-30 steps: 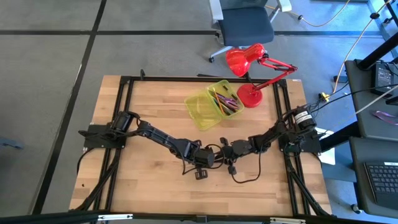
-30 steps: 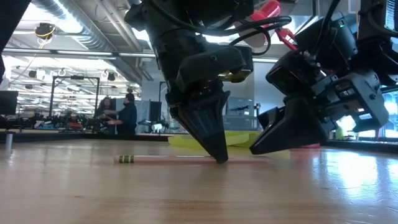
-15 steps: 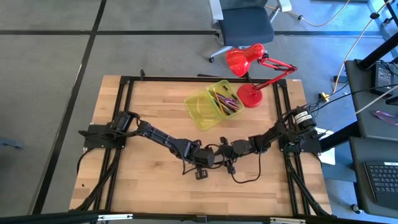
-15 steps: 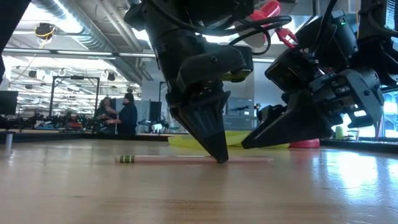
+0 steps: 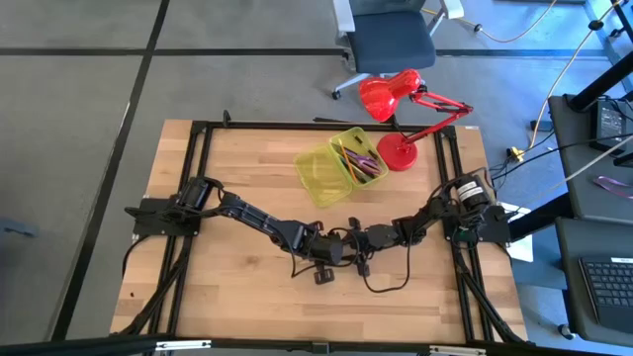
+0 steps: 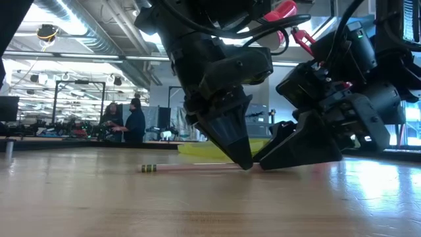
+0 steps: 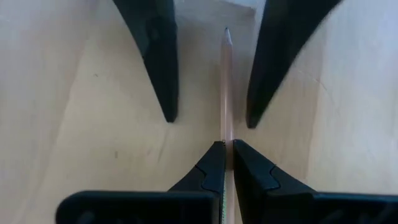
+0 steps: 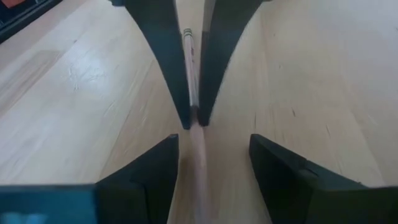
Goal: Pick & place school supplies into a supply box
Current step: Put the pink pencil into the yellow supply box
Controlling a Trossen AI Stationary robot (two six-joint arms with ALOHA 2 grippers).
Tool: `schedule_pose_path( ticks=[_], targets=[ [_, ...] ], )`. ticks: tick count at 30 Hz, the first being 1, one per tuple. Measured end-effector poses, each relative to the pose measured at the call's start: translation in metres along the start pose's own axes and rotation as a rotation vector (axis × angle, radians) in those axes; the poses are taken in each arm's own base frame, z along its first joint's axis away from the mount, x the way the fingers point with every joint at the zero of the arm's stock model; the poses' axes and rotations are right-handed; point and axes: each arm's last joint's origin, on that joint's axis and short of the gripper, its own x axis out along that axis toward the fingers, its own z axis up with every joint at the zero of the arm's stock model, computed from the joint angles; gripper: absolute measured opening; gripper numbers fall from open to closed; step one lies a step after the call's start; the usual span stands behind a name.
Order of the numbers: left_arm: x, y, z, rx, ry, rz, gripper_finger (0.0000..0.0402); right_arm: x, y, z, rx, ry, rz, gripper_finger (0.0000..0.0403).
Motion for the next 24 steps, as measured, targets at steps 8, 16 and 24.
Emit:
schedule_pose_path(
  ticks=[8,16,24],
  targets=[
    [-0.0004,0.0007,0.0008,-0.001,-0.018,0.028,0.0013,0.0011,-0.0007,-0.0024,-0.002,0.022,-0.011,0.0132],
    [-0.0006,0.0020,0.0010,-0.002,-0.019,0.042,0.0013,0.0012,-0.0009,-0.0038,-0.021,0.034,-0.008,0.0044],
    [-0.0011,0.0013,0.0009,0.001,-0.020,0.041,0.0015,0.0011,-0.0003,-0.0042,-0.020,0.037,0.009,0.0027]
  ],
)
